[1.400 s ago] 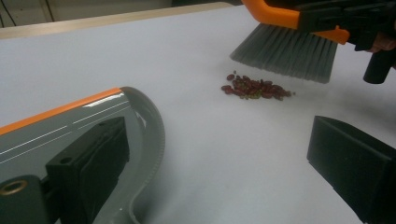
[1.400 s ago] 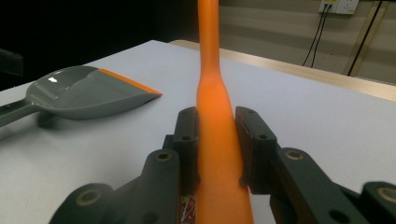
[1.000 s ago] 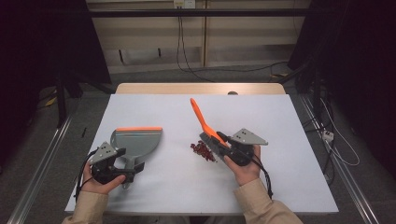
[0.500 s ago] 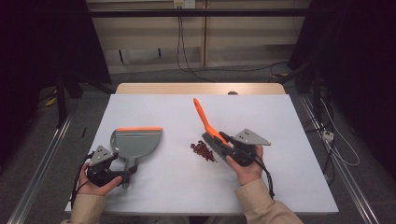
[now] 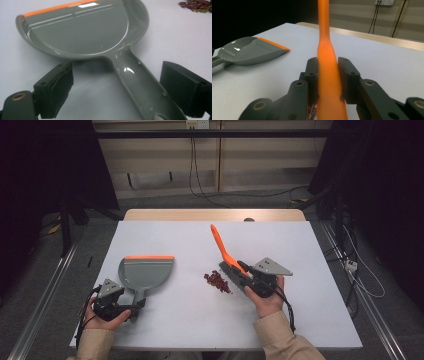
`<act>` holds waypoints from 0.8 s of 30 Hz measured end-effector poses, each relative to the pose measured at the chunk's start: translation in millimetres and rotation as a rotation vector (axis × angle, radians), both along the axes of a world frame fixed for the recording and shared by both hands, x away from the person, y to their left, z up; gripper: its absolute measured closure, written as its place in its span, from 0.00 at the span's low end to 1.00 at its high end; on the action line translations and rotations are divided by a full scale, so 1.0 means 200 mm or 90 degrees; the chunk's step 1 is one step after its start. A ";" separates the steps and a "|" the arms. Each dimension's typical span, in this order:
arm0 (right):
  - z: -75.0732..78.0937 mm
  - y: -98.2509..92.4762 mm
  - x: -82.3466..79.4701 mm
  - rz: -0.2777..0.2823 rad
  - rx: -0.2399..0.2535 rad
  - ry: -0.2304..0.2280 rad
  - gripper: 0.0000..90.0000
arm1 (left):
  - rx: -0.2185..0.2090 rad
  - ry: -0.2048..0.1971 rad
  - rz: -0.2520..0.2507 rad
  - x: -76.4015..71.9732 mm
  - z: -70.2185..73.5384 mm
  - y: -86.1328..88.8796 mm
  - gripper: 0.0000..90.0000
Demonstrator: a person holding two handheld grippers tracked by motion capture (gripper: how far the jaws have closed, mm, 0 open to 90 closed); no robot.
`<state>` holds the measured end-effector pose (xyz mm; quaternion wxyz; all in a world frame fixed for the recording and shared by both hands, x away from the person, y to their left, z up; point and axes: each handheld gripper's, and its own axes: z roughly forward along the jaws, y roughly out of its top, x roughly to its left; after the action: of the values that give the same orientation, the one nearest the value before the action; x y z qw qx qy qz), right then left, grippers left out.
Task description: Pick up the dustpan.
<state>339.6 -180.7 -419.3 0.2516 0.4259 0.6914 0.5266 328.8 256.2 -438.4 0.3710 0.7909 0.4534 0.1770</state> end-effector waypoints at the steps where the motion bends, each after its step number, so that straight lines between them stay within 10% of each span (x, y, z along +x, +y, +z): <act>1: 0.00 0.00 0.00 -0.002 -0.002 0.000 0.80 | 0.000 0.004 0.003 0.00 0.00 0.01 0.14; 24: 0.00 -0.03 0.00 -0.014 0.006 0.001 0.80 | 0.029 0.082 0.028 0.14 -0.02 -0.04 0.49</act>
<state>340.6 -186.6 -419.1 0.2550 0.4353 0.6844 0.5264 357.2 247.7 -442.6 0.3193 0.7988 0.4891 0.1441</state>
